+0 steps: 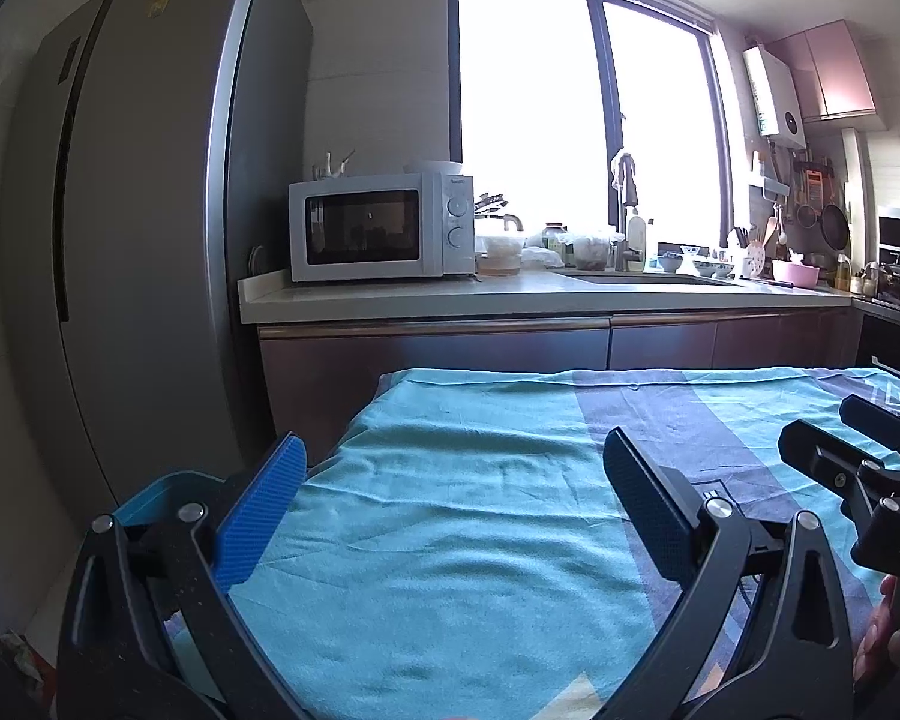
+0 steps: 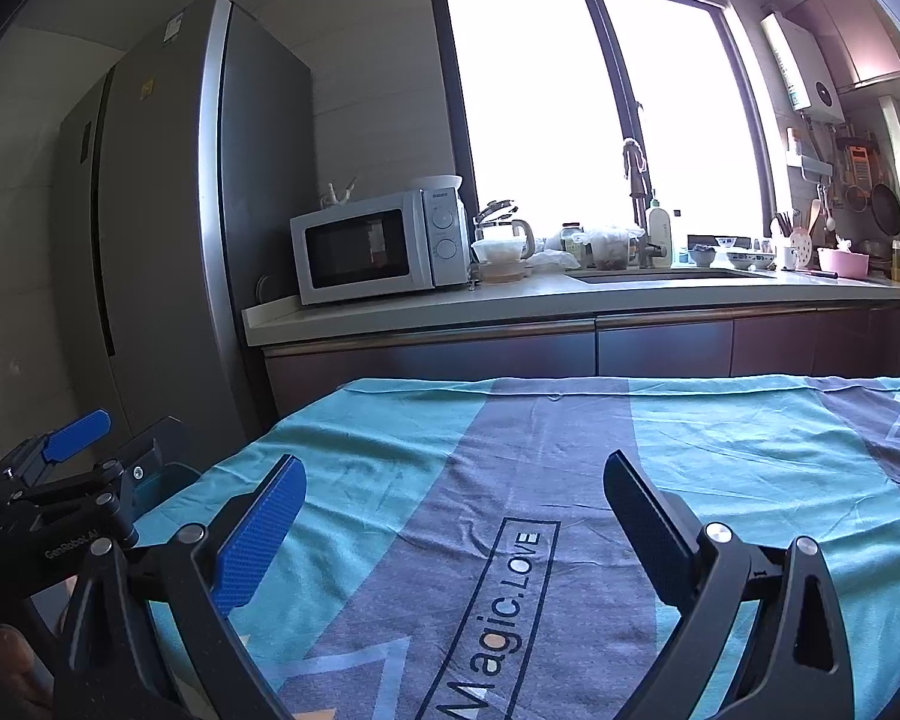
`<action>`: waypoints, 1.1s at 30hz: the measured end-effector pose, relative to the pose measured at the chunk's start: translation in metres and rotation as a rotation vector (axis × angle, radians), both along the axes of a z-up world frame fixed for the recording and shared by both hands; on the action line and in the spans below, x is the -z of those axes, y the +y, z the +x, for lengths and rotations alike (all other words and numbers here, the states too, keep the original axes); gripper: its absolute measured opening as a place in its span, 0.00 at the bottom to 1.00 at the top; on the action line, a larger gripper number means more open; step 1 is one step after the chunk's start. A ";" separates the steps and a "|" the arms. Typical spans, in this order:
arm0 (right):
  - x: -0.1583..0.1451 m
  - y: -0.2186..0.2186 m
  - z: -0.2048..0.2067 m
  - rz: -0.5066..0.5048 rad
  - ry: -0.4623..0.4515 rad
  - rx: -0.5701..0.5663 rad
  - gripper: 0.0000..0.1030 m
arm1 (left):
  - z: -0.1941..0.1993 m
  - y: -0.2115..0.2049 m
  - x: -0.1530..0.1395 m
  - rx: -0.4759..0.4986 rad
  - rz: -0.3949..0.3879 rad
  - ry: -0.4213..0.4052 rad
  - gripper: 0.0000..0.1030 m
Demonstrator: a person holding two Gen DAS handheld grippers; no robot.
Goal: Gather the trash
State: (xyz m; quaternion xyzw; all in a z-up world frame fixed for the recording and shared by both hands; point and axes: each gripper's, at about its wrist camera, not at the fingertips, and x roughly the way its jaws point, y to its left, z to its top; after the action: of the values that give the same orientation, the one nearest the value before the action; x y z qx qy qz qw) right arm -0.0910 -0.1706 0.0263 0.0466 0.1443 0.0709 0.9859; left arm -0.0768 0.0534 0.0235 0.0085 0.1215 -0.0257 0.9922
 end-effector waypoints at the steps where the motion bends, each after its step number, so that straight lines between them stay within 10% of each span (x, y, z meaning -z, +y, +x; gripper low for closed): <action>1: 0.000 0.000 0.000 0.000 0.000 0.000 0.93 | 0.000 0.000 0.001 -0.001 0.002 0.000 0.95; 33: -0.003 -0.002 0.001 -0.002 -0.007 0.011 0.93 | -0.003 0.003 -0.003 -0.008 -0.004 -0.010 0.95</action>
State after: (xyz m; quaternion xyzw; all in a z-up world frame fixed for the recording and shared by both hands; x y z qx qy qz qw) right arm -0.0896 -0.1723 0.0297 0.0462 0.1408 0.0657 0.9868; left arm -0.0796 0.0566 0.0267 0.0060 0.1167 -0.0222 0.9929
